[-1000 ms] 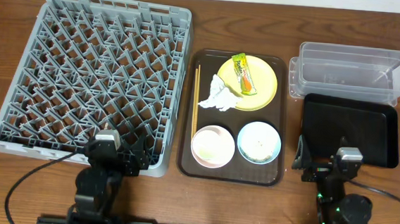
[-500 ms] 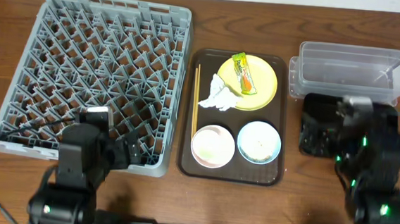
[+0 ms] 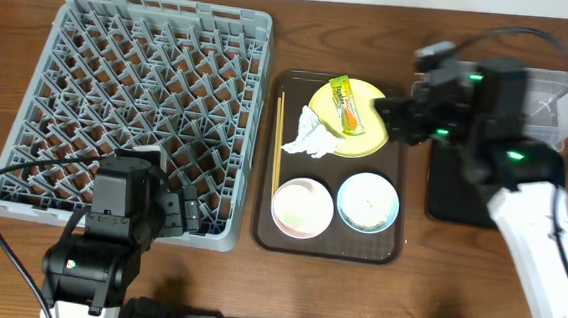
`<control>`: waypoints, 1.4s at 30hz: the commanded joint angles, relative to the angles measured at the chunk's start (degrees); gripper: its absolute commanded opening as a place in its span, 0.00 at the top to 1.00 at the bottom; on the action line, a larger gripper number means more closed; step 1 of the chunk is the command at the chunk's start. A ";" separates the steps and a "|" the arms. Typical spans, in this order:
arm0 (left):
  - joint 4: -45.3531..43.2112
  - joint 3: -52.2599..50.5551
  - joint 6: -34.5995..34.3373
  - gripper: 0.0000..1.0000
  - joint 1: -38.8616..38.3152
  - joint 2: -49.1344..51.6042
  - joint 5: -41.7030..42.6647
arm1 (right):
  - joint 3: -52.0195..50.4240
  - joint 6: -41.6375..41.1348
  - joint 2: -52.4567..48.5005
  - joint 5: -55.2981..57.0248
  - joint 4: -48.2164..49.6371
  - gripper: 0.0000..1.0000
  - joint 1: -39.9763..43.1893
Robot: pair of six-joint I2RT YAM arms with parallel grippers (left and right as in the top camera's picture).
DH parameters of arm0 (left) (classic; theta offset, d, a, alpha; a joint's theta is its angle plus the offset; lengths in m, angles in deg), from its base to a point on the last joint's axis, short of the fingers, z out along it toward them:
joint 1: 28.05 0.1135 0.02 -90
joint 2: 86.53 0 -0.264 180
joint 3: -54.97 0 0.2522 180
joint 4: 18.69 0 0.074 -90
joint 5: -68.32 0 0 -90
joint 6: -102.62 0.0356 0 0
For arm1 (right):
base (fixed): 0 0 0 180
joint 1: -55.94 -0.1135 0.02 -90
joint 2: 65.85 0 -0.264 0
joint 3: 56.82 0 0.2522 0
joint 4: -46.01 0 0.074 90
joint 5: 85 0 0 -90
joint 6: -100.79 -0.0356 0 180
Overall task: Sort waste into correct bins and load items into the dishwasher
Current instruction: 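Move the right gripper to the crumpled white tissue and grasp it, then carry the tissue with the right gripper into the clear bin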
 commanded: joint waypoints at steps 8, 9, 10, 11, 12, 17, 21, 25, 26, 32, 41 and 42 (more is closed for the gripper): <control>-0.02 1.36 -0.50 0.04 0.24 -0.13 -0.44 | 0.76 -4.00 -21.20 20.41 7.98 0.25 -18.45; -0.02 1.36 -0.50 0.04 0.24 -0.13 -0.46 | 0.76 -4.94 -22.53 23.50 8.22 0.25 -18.99; -0.02 1.36 -0.50 0.04 0.24 -0.15 -0.46 | 0.76 -7.50 -24.35 27.58 8.31 0.25 -19.69; -0.02 1.36 -0.50 0.04 0.24 -0.13 -0.44 | 0.76 -8.48 -25.00 28.92 8.39 0.24 -19.93; 0.00 1.36 -0.50 0.04 0.24 -0.13 -0.44 | 0.76 -10.03 -25.77 30.34 8.59 0.24 -20.26; -0.02 1.36 -0.50 0.04 0.24 -0.13 -0.44 | 0.76 -12.83 -28.81 30.36 9.53 0.24 -20.39; -0.02 1.36 -0.50 0.04 0.24 -0.13 -0.46 | 0.76 -13.35 -30.36 26.21 9.92 0.29 -20.74; 0.00 1.36 -0.50 0.04 0.24 -0.13 -0.46 | 0.81 -15.19 -29.64 26.23 11.13 0.52 -20.90; -0.02 1.36 -0.50 0.04 0.24 -0.13 -0.44 | 0.81 -15.17 -29.29 26.23 10.88 0.56 -20.87; -0.02 1.36 -0.50 0.04 0.24 -0.13 -0.46 | 0.83 -15.15 -26.62 26.23 10.16 0.80 -20.81; -0.02 1.36 -0.50 0.04 0.24 -0.13 -0.46 | 0.83 -15.13 -15.08 26.23 6.73 0.86 -15.04; -0.02 1.36 -0.50 0.04 0.24 -0.13 -0.46 | 0.83 -15.06 -13.22 26.25 6.12 0.88 -12.96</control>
